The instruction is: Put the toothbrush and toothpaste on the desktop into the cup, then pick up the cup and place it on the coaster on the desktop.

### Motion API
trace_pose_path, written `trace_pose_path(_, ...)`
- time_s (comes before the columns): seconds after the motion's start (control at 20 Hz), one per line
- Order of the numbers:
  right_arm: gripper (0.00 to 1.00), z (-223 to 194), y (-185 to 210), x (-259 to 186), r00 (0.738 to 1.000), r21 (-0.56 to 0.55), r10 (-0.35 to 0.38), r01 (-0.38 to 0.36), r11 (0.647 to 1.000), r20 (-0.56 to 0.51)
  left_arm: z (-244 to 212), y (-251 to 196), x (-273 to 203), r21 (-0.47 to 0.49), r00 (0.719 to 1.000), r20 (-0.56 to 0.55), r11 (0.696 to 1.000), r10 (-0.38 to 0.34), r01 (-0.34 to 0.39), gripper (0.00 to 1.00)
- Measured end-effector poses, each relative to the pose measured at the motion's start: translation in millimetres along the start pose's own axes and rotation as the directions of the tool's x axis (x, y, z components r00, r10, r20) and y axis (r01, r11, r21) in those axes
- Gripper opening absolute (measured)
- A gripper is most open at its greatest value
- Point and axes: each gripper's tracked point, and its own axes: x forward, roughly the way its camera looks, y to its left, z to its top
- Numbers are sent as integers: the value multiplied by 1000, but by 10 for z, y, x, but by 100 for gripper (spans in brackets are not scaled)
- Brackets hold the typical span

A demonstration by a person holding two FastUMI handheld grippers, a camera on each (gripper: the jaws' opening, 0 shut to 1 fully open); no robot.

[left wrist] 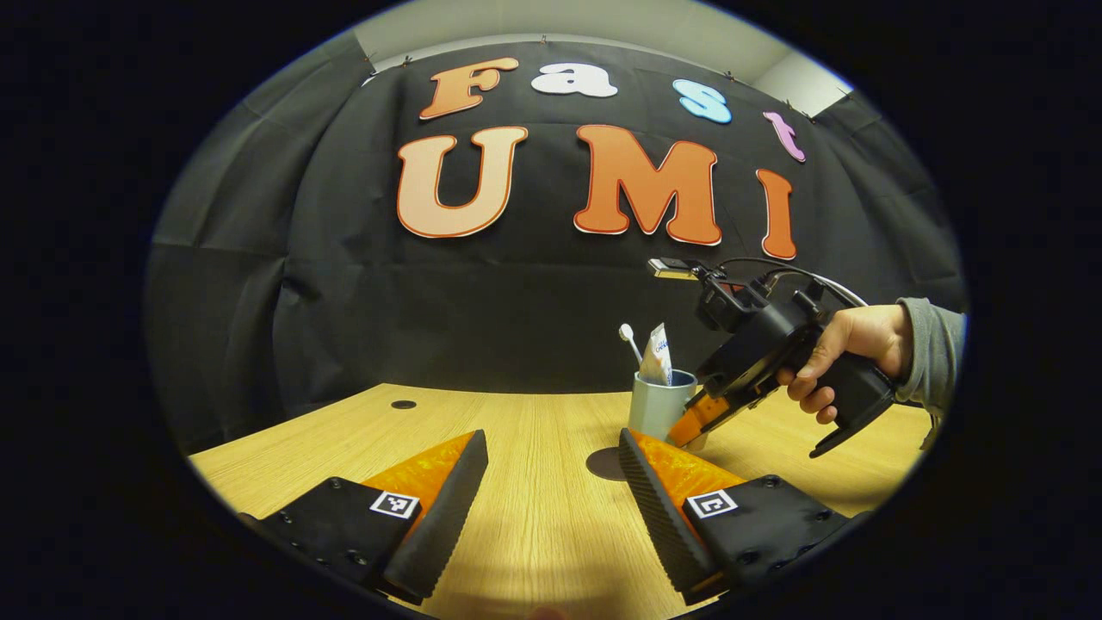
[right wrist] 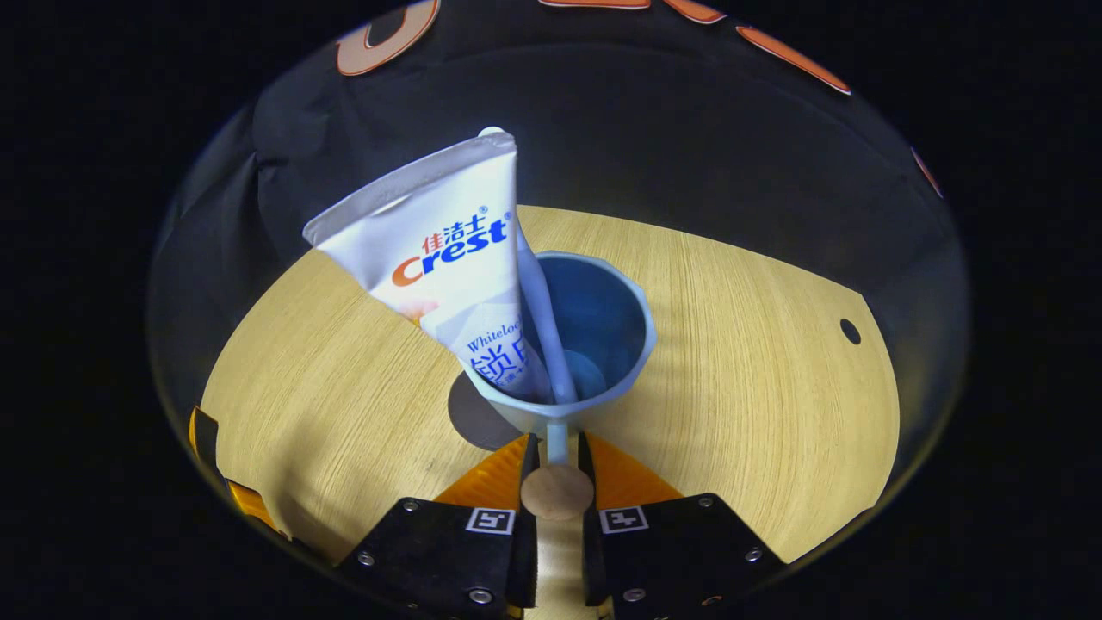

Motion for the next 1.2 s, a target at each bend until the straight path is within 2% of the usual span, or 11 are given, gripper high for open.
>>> trace_pose_path(0.55, 21, 23, -62, -17, 999, -64, 21, -23, 998, -32, -53, 127, -51, -2, 1000, -6, 1000, 18, -18, 97)
trace_pose_path(1.05, 22, 5, -41, -17, 997, -47, 54, -57, 997, -62, -33, 169, -13, 13, 999, -17, 999, 31, -31, 97)
trace_pose_path(1.15, 26, -10, -4, -60, 995, -32, 89, -91, 995, -46, -60, 152, -12, 20, 999, -23, 999, 27, -27, 97)
trace_pose_path(1.2, 33, 9, 15, -93, 994, -27, 101, -102, 994, -29, -62, 155, -7, 29, 999, -24, 999, 30, -30, 97)
